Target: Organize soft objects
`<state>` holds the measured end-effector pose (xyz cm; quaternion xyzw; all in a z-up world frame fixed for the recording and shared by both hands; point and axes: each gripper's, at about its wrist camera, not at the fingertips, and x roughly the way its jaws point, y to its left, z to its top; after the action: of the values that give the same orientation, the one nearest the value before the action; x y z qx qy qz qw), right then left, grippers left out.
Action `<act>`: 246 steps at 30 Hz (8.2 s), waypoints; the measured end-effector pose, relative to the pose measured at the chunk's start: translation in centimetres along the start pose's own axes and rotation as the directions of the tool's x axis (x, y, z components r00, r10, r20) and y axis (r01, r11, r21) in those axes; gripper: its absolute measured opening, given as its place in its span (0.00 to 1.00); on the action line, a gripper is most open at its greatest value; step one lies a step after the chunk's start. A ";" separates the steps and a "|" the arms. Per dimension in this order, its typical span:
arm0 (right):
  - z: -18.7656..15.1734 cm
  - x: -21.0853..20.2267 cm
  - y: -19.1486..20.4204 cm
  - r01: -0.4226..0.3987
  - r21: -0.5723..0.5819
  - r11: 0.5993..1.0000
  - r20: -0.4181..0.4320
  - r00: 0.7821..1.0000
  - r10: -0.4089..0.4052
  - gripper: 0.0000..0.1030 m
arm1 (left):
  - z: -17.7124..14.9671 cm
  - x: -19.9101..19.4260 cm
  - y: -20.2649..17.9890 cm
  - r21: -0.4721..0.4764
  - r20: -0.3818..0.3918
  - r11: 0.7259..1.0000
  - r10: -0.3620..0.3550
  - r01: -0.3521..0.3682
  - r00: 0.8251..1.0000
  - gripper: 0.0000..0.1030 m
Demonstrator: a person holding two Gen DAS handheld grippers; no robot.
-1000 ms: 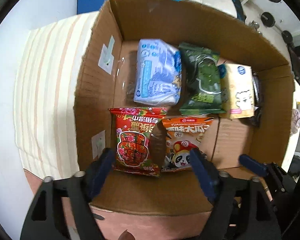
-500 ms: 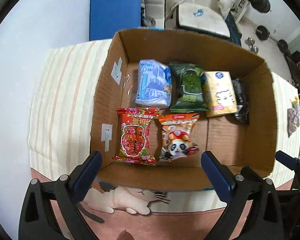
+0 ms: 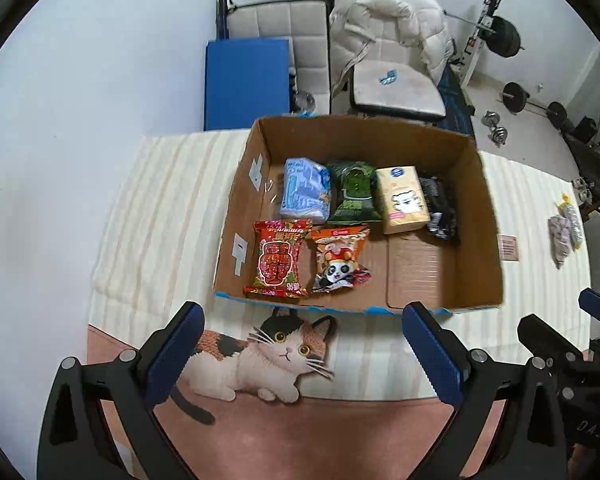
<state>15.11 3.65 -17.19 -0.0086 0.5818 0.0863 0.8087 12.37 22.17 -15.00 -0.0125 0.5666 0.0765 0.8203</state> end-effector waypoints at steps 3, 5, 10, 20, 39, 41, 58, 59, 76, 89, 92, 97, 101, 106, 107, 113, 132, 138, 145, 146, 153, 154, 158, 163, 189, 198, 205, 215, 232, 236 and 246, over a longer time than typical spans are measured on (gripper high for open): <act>-0.8 -2.0 -0.3 -0.008 0.012 1.000 0.031 0.999 0.008 1.00 | -0.5 -2.2 -0.2 -0.009 0.031 1.000 -0.008 0.008 0.999 0.99; -1.2 -3.1 -0.4 -0.019 0.016 1.000 0.047 0.999 0.018 1.00 | -0.7 -3.2 -0.3 -0.014 0.046 1.000 -0.004 0.005 0.999 0.99; -1.5 -4.3 -0.3 -0.057 0.022 0.998 0.062 0.996 0.056 1.00 | -0.6 -4.6 -0.9 -0.007 0.070 1.000 0.014 -0.013 0.997 0.99; 0.1 -7.9 -6.8 -0.086 0.125 0.989 0.155 0.986 0.066 1.00 | 4.2 -6.6 -8.2 0.055 0.144 0.990 -0.140 0.133 0.980 0.98; 5.1 4.3 -43.8 0.133 0.181 0.974 -0.138 0.984 -0.109 1.00 | 9.9 13.2 -44.4 0.017 -0.329 0.855 -0.484 0.518 0.811 0.98; 5.6 7.0 -46.1 0.137 0.159 0.978 -0.163 0.980 -0.111 1.00 | 9.7 16.2 -46.8 -0.002 -0.379 0.852 -0.485 0.523 0.788 0.98; 9.8 18.4 -55.5 0.066 0.100 0.993 -0.298 0.954 -0.033 1.00 | 8.9 25.3 -51.8 -0.020 -0.494 0.902 -0.383 0.430 0.781 0.90; 10.3 18.4 -55.8 0.050 0.123 0.991 -0.289 0.957 -0.012 1.00 | 8.7 25.0 -52.1 0.014 -0.486 0.910 -0.357 0.415 0.798 0.86; 12.8 24.0 -51.1 0.084 0.183 0.979 -0.329 0.944 -0.020 0.54 | 8.2 21.3 -46.9 0.142 -0.392 0.954 -0.189 0.262 0.900 0.36; 8.4 10.6 -34.9 -0.241 0.262 0.934 -0.133 0.950 0.283 0.53 | 6.8 6.2 -29.1 0.065 -0.169 0.955 -0.275 0.289 0.946 0.36; 6.6 7.7 -27.8 -0.317 0.246 0.916 -0.106 0.930 0.351 0.53 | 6.3 3.8 -22.8 0.045 -0.159 0.966 -0.247 0.256 0.956 0.36; 5.2 5.9 -16.7 -0.377 0.229 0.898 -0.098 0.908 0.406 0.53 | 6.2 3.7 -14.1 -0.008 -0.186 0.972 -0.233 0.235 0.955 0.36; 5.2 7.1 -9.8 -0.357 0.230 0.905 -0.110 0.915 0.389 0.53 | 8.0 7.2 -9.9 -0.080 -0.214 0.968 -0.250 0.238 0.944 0.36; 5.8 10.0 -5.3 -0.260 0.251 0.932 -0.134 0.945 0.299 0.53 | 9.2 13.2 -6.0 -0.232 -0.308 0.917 -0.385 0.324 0.870 0.36; 5.8 10.7 -4.9 -0.241 0.259 0.935 -0.140 0.949 0.283 0.53 | 9.3 14.4 -5.6 -0.247 -0.321 0.913 -0.394 0.325 0.862 0.36; 6.1 14.5 -4.7 -0.140 0.292 0.946 -0.180 0.964 0.198 0.53 | 8.8 19.0 -5.9 -0.281 -0.415 0.895 -0.439 0.347 0.797 0.36; 6.0 15.6 -3.0 -0.035 0.262 0.965 -0.229 0.969 0.097 0.81 | 8.2 17.6 -6.6 -0.127 -0.425 0.947 -0.320 0.295 0.847 0.72; 5.7 14.7 -3.1 -0.018 0.246 0.969 -0.221 0.972 0.074 0.81 | 7.8 15.7 -4.7 -0.073 -0.349 0.972 -0.236 0.225 0.907 0.92; 5.4 13.9 -2.2 0.016 0.196 0.980 -0.212 0.977 0.026 0.98 | 7.3 14.4 -2.0 -0.053 -0.270 0.985 -0.172 0.163 0.947 0.99; 5.4 13.9 -2.1 0.021 0.189 0.982 -0.208 0.978 0.019 1.00 | 7.3 14.1 -1.8 -0.045 -0.255 0.989 -0.151 0.144 0.955 0.99; 5.6 12.9 -1.8 0.071 0.142 0.987 -0.177 0.983 -0.045 1.00 | 6.7 14.3 -1.4 -0.028 -0.220 0.994 -0.113 0.110 0.969 0.99; 5.7 12.9 -1.8 0.073 0.142 0.987 -0.176 0.983 -0.047 1.00 | 6.7 14.2 -1.4 -0.024 -0.216 0.994 -0.109 0.106 0.970 0.99; 5.9 12.8 -2.1 0.080 0.150 0.985 -0.177 0.983 -0.053 1.00 | 6.8 14.1 -1.3 -0.010 -0.209 0.995 -0.094 0.094 0.973 0.99; 5.9 11.9 -2.6 0.074 0.158 0.985 -0.168 0.985 -0.047 1.00 | 7.0 12.4 -1.1 -0.014 -0.177 0.993 -0.122 0.121 0.977 0.99; -3.9 -15.5 -2.6 -0.029 0.108 0.994 0.181 0.983 0.009 1.00 | -1.7 -15.0 -1.7 0.034 0.203 0.995 -0.102 0.097 0.974 0.99; -6.1 -20.8 -0.9 0.002 0.033 0.999 0.265 0.964 -0.011 1.00 | -3.1 -17.9 -2.2 0.046 0.239 0.995 -0.094 0.085 0.966 0.99; -5.8 -21.1 -1.9 0.008 0.074 0.997 0.295 0.955 -0.030 1.00 | -3.3 -17.7 -2.6 0.047 0.247 0.996 -0.082 0.073 0.966 0.99; -5.8 -20.9 -1.9 0.063 0.072 0.995 0.309 0.948 -0.083 1.00 | -3.9 -18.0 -2.3 0.012 0.266 0.999 -0.052 0.050 0.963 0.99; -6.2 -21.7 -2.8 0.070 0.089 0.994 0.319 0.943 -0.095 1.00 | -3.9 -18.5 -2.5 0.017 0.274 0.998 -0.062 0.059 0.960 0.99; -6.1 -21.8 -3.0 0.079 0.093 0.993 0.319 0.942 -0.105 1.00 | -3.9 -18.5 -2.5 0.020 0.273 0.998 -0.062 0.058 0.960 0.99; -6.0 -21.5 -2.7 0.082 0.108 0.991 0.305 0.946 -0.112 1.00 | -3.8 -18.5 -2.3 0.019 0.273 0.999 -0.053 0.050 0.961 0.99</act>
<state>3.29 -2.49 0.89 0.0142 0.4498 0.0193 0.8928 2.78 17.40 0.71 -0.0119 0.4478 0.0529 0.8925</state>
